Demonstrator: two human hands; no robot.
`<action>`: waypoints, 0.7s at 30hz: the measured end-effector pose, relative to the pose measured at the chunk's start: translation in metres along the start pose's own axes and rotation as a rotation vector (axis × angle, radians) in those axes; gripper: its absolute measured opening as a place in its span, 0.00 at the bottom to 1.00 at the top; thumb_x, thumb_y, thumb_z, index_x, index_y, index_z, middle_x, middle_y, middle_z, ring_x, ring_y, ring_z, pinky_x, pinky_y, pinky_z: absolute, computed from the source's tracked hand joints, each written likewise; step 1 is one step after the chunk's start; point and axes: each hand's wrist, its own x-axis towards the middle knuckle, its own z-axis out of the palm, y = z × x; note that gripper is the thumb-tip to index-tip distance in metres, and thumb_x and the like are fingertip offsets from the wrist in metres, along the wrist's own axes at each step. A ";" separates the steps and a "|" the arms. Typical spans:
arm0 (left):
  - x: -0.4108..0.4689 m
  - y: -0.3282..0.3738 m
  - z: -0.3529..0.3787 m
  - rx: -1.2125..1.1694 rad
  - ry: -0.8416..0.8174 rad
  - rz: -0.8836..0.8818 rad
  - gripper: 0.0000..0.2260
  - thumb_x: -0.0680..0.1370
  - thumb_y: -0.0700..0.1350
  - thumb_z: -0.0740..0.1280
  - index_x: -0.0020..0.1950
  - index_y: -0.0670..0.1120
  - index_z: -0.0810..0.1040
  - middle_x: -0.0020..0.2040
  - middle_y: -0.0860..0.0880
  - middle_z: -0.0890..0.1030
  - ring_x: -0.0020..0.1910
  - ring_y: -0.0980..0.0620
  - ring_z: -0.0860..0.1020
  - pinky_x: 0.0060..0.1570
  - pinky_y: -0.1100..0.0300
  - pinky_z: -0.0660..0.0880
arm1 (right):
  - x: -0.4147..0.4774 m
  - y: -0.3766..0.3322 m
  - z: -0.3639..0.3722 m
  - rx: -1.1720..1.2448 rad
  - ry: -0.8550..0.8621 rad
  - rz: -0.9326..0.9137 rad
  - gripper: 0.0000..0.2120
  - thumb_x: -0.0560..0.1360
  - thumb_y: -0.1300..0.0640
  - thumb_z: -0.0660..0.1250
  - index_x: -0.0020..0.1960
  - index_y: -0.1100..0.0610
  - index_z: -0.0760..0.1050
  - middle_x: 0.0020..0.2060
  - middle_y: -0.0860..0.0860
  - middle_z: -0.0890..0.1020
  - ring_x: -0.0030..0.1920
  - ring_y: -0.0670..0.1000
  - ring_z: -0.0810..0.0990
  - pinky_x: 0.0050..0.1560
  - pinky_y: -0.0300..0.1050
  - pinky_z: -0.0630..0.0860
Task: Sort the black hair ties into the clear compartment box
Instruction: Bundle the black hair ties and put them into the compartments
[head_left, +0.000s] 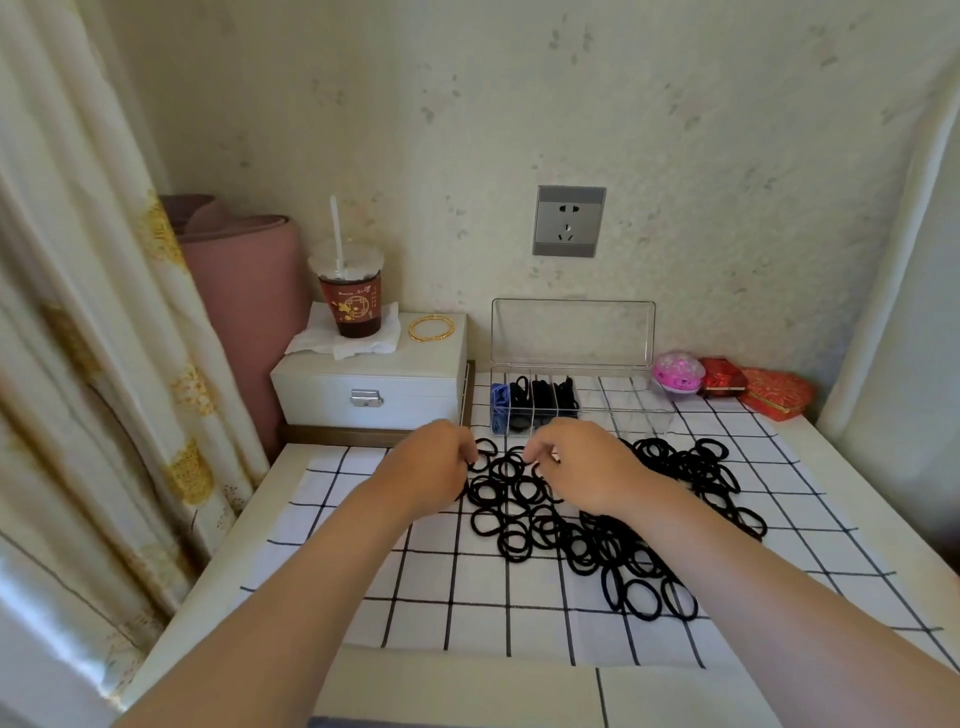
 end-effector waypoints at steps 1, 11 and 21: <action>0.001 -0.003 0.003 0.045 0.003 0.012 0.12 0.80 0.41 0.63 0.59 0.52 0.80 0.58 0.52 0.77 0.56 0.51 0.77 0.56 0.57 0.75 | 0.004 -0.003 0.004 -0.052 0.040 -0.026 0.11 0.80 0.57 0.62 0.52 0.51 0.82 0.50 0.44 0.81 0.52 0.46 0.79 0.51 0.43 0.75; 0.016 -0.011 0.010 0.142 -0.156 0.030 0.11 0.80 0.48 0.67 0.56 0.44 0.84 0.52 0.46 0.83 0.51 0.48 0.80 0.54 0.54 0.77 | 0.039 -0.004 0.027 -0.339 -0.029 0.066 0.17 0.77 0.46 0.66 0.33 0.54 0.74 0.34 0.48 0.75 0.35 0.50 0.75 0.29 0.41 0.63; 0.015 -0.017 0.004 -0.220 -0.014 -0.051 0.04 0.81 0.48 0.64 0.51 0.51 0.78 0.46 0.55 0.82 0.47 0.55 0.79 0.46 0.61 0.75 | 0.032 -0.007 0.005 0.046 -0.008 0.039 0.03 0.75 0.56 0.69 0.46 0.53 0.81 0.39 0.46 0.81 0.39 0.45 0.79 0.38 0.39 0.75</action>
